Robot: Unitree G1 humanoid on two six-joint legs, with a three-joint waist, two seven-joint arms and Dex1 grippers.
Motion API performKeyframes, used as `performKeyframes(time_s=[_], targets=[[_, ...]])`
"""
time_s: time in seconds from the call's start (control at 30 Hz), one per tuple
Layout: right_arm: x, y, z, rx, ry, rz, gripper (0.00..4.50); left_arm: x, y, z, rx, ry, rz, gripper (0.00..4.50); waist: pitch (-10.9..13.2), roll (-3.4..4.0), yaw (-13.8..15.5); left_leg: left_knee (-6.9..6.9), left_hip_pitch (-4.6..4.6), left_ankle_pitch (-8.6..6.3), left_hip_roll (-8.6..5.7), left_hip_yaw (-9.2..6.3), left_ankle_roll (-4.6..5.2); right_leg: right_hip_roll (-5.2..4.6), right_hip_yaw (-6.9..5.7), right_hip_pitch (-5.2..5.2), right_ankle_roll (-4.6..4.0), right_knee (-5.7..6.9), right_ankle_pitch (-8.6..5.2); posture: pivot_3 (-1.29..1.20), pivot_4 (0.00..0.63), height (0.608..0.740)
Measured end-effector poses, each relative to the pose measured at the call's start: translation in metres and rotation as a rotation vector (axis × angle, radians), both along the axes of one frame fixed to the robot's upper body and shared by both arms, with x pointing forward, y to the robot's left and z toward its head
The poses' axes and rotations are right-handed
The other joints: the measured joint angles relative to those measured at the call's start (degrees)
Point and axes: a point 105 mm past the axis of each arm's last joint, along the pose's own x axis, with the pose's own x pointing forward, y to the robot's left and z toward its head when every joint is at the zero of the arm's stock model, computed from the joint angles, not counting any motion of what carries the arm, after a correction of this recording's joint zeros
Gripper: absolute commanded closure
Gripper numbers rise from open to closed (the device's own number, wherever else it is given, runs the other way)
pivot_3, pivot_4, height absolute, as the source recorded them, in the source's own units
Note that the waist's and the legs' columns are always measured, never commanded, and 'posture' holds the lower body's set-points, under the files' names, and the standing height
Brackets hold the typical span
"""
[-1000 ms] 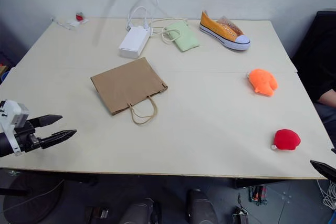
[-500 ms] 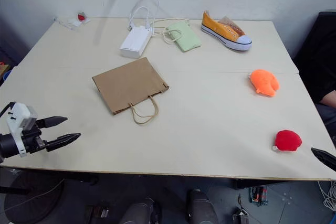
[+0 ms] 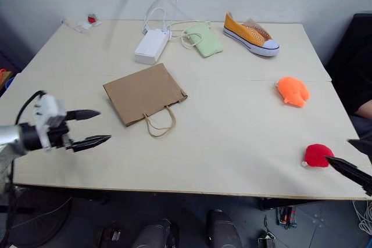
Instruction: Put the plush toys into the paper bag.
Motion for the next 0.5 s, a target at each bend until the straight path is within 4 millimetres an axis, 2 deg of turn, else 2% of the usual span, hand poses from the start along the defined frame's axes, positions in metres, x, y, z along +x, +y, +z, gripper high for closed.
performKeyframes(time_s=[0.07, 0.23, 0.33, 0.4, 0.5], targets=[[-0.001, 0.026, 0.005, -0.005, -0.002, 0.083, 0.01, 0.009, -0.016, 0.001, 0.064, -0.044, -0.07, 0.0, 0.0, 0.0, -0.04, 0.0, -0.02, 0.09, 0.0, -0.01, -0.18, 0.03, -0.02, 0.0, 0.0, -0.02, 0.0, 0.0, 0.15, 0.74], [0.003, 0.089, 0.015, 0.06, -0.046, 0.272, 0.01, 0.025, -0.046, -0.02, 0.238, -0.081, -0.251, 0.0, 0.02, -0.11, -0.16, 0.13, -0.07, 0.11, -0.01, 0.02, -0.2, 0.08, 0.0, 0.0, 0.06, -0.01, 0.03, 0.0, 0.15, 0.74], [0.004, 0.121, 0.016, 0.139, -0.04, 0.375, 0.01, 0.04, -0.063, -0.028, 0.269, -0.128, -0.305, 0.0, 0.04, -0.18, 0.04, 0.22, -0.11, 0.12, -0.01, -0.01, -0.18, 0.08, -0.05, 0.02, 0.07, 0.01, 0.04, 0.0, 0.15, 0.74], [0.006, 0.143, 0.008, 0.151, -0.027, 0.443, 0.01, 0.051, -0.081, -0.029, 0.241, -0.17, -0.338, 0.0, 0.04, -0.21, 0.23, 0.35, -0.3, 0.1, -0.02, -0.06, -0.13, 0.08, -0.11, -0.05, 0.12, -0.01, 0.06, 0.0, 0.15, 0.74], [0.011, 0.158, 0.002, 0.157, -0.017, 0.475, 0.01, 0.06, -0.092, -0.032, 0.22, -0.189, -0.36, 0.0, 0.04, -0.22, 0.16, 0.52, -0.52, 0.14, -0.01, -0.11, -0.06, 0.09, -0.17, -0.14, 0.18, 0.02, 0.1, 0.0, 0.15, 0.74]])
